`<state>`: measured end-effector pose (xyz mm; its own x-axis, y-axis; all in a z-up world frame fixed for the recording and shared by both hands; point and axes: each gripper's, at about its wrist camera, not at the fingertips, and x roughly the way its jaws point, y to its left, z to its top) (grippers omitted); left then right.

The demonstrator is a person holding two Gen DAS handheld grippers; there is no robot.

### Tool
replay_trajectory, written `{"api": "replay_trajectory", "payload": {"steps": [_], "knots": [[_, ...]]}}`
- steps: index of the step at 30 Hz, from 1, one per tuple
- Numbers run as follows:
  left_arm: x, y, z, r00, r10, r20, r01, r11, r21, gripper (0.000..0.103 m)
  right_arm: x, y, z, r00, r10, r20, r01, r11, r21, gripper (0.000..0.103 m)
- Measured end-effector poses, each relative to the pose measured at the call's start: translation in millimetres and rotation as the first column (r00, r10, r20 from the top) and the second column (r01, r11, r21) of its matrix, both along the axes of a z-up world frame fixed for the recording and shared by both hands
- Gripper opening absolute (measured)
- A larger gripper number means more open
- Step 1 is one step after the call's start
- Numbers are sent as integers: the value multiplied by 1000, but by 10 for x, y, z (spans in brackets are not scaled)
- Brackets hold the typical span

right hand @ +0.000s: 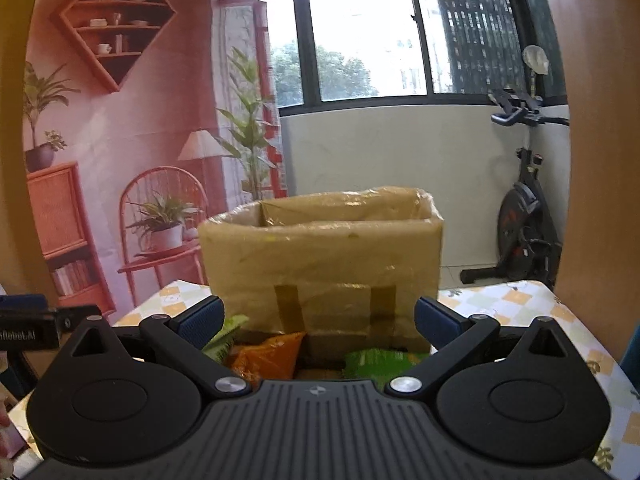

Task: Organize snacks
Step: 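Move both tools down toward the snack bags in front of the box, then grasp the yellow corn chip bag with the left tool while the right grasps an orange bag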

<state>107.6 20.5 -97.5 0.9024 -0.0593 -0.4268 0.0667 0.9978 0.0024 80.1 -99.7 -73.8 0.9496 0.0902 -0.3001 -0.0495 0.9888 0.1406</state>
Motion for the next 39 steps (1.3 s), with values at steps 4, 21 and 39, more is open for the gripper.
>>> {"api": "replay_trajectory", "payload": {"steps": [4, 21, 39], "knots": [[-49, -18, -221, 999, -10, -51, 9, 1000, -9, 102, -26, -13, -133, 999, -10, -42, 11, 1000, 10, 103], [-86, -212, -712, 984, -59, -167, 55, 998, -28, 102, -40, -69, -770, 977, -35, -210, 48, 997, 57, 89], [91, -245, -953, 974, -92, -205, 72, 992, -101, 101, 94, -176, -1136, 951, 0, -308, 48, 988, 148, 85]]}}
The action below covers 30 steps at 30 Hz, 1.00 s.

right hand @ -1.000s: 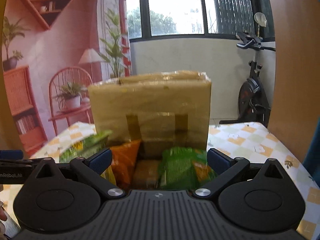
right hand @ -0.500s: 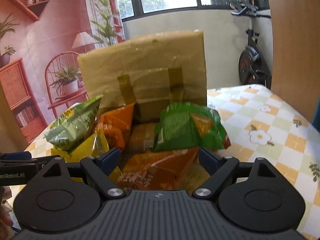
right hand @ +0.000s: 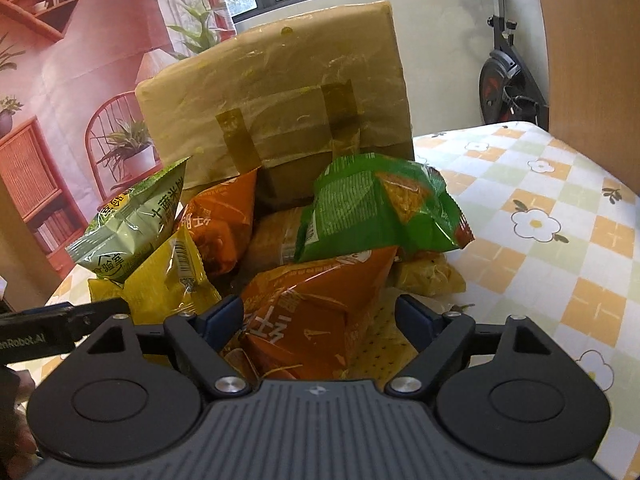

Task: Organize snacks
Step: 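Grasp the yellow corn chip bag with the left tool while the right grasps an orange bag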

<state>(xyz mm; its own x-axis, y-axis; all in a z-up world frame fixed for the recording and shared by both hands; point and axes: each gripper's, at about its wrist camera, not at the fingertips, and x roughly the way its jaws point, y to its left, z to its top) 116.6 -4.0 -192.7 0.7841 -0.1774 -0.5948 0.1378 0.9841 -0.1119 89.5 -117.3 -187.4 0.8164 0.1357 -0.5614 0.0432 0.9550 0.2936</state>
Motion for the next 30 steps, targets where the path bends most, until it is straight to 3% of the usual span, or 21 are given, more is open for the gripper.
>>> {"api": "replay_trajectory", "payload": {"steps": [9, 16, 19, 21, 30], "knots": [[106, 60, -116, 999, -16, -34, 11, 991, -130, 102, 37, 16, -28, 1000, 12, -8, -12, 1000, 10, 85], [131, 56, -216, 996, -52, -69, 40, 984, -172, 100, 66, 11, -59, 1000, 14, -21, -13, 999, 35, 85], [145, 66, -241, 995, -70, -74, 54, 977, -205, 94, 70, 6, -63, 1000, 14, -24, -13, 999, 46, 85], [133, 78, -240, 994, -91, -64, 74, 971, -229, 82, 70, 0, -70, 1000, 13, -28, -12, 999, 53, 85], [44, 117, -166, 993, -116, -15, 108, 962, -251, 73, 67, -32, -99, 999, 6, -53, -1, 995, 99, 85]]}}
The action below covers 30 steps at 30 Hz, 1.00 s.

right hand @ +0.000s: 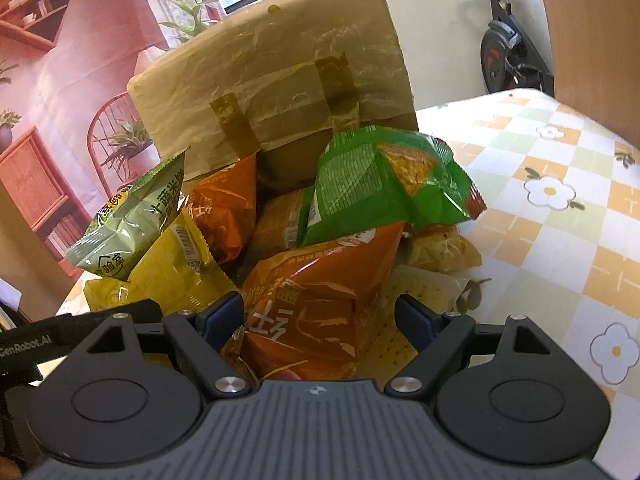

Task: Organize snacks
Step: 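Grasp the yellow corn chip bag with the left tool while the right grasps an orange bag, then lift both held bags and carry them over the box opening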

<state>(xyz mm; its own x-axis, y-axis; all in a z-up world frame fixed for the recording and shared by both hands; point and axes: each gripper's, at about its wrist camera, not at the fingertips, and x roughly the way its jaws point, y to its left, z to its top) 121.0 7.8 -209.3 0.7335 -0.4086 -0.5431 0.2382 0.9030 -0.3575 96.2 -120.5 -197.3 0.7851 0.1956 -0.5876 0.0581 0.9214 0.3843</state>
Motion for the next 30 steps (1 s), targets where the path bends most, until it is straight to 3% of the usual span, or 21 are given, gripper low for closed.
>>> {"api": "replay_trajectory", "payload": {"steps": [5, 7, 12, 17, 24, 30], "knots": [[-47, -22, 37, 1000, -16, 16, 16, 1000, -10, 65, -16, -14, -12, 1000, -8, -17, 9, 999, 35, 84], [-77, -20, 61, 999, -25, 22, 25, 1000, -9, 63, -39, -8, 6, 1000, 2, -7, -2, 999, 47, 72], [-129, -17, 97, 999, -32, 37, 33, 999, -17, 62, -93, 45, 73, 1000, 13, 15, -13, 999, 33, 64], [-173, 3, 157, 995, -56, 83, 60, 997, -42, 61, -147, 56, 123, 999, 16, 29, -17, 999, 33, 62], [-186, -53, 230, 992, -69, 110, 71, 997, -21, 61, -204, 28, 221, 999, -6, 48, 4, 1000, 27, 62], [-247, -36, 433, 980, -62, 187, 63, 998, -2, 61, -284, -48, 375, 997, -21, 81, 18, 999, 32, 61]]}}
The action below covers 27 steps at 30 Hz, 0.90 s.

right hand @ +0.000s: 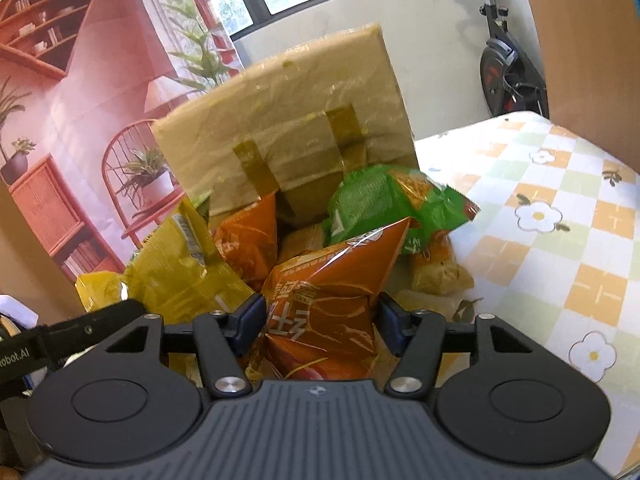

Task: Organize snacks
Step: 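Lift both held bags and carry them over the box opening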

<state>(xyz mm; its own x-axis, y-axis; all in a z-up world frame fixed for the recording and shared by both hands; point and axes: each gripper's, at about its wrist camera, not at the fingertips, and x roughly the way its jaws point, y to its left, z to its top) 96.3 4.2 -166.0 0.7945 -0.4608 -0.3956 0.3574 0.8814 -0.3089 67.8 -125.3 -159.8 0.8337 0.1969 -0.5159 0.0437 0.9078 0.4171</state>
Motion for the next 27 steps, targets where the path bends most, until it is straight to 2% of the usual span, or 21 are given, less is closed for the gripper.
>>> {"api": "replay_trajectory", "payload": {"steps": [8, 12, 17, 21, 27], "knots": [[-29, 11, 195, 997, 29, 65, -30, 999, 24, 61, -82, 60, 182, 998, 52, 36, -52, 999, -3, 61], [-7, 50, 322, 993, 43, 106, -45, 999, 23, 61, -112, -13, 356, 995, 41, 94, -41, 999, 3, 61], [68, 108, 638, 983, 59, 174, -55, 998, -25, 61, -62, -175, 688, 984, 20, 179, -24, 1000, 18, 61], [100, 85, 866, 967, 63, 247, -59, 998, -25, 62, 16, -250, 982, 964, 18, 264, -13, 1000, -22, 61], [331, 54, 1016, 957, 73, 280, -65, 997, -37, 62, 239, -328, 1268, 941, 13, 339, 9, 998, -63, 61]]}}
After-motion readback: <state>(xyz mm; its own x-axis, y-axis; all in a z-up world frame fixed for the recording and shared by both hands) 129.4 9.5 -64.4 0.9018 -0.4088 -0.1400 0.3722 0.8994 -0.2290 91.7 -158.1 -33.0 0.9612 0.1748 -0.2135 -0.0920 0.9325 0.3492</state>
